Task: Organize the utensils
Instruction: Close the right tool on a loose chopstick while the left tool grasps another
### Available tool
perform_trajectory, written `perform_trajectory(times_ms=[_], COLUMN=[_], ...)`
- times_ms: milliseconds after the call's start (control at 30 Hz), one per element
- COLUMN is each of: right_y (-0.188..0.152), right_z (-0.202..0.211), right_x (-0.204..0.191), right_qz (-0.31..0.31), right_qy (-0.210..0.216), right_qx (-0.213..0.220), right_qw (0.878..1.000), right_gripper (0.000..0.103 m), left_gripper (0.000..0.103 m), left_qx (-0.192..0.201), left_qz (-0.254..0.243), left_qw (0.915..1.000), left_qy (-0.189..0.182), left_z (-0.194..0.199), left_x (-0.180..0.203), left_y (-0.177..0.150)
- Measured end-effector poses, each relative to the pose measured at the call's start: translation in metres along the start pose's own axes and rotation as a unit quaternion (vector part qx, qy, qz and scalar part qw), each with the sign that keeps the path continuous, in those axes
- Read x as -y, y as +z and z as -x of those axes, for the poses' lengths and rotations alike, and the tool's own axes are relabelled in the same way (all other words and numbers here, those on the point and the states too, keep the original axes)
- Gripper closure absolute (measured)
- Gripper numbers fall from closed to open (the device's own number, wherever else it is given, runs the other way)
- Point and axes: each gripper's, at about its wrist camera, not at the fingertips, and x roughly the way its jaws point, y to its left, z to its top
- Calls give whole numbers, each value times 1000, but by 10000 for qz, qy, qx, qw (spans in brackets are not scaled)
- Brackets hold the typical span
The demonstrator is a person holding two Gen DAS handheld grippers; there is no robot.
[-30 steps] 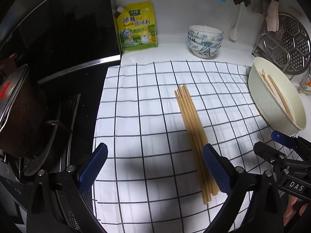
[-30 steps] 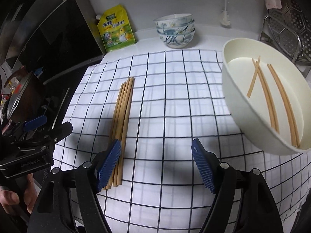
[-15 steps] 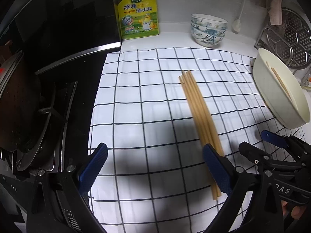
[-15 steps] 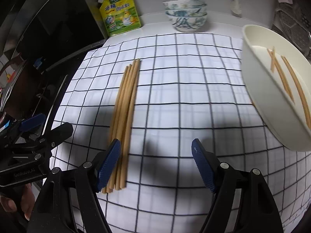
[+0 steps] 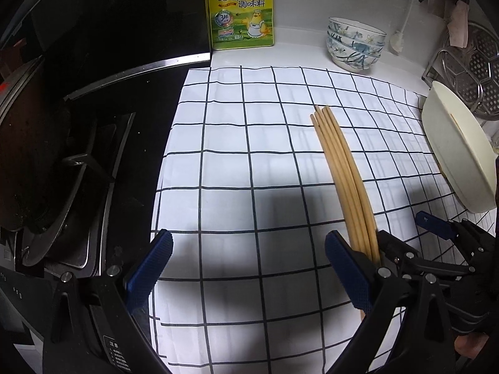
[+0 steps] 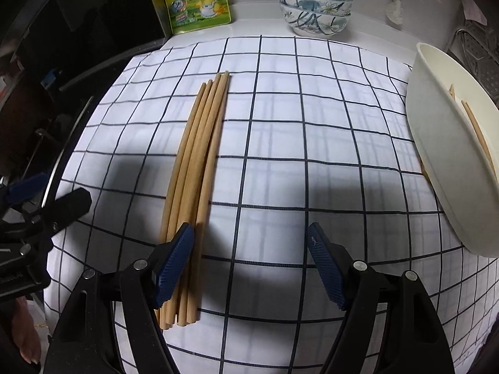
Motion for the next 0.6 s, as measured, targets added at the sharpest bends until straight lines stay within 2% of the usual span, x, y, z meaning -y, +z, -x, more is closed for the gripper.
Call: perform_trajectory(times_ms=[233, 500, 600], right_y=[1, 2, 2], right_z=[-1, 1, 2], right_x=[1, 24, 33], right_qz=[90, -139, -207], right_qy=[-190, -358, -435], right_qx=[36, 58, 64], right_qw=[9998, 9992, 9988], right_gripper=[31, 31, 31], left_gripper=[7, 7, 7], left_qx=[-11, -69, -119], left_qz=[-40, -96, -140], left_qw=[10000, 9994, 9993], left_qy=[-90, -330, -314], left_z=[-4, -18, -26], left_x=[6, 25, 34], left_y=[1, 4, 5])
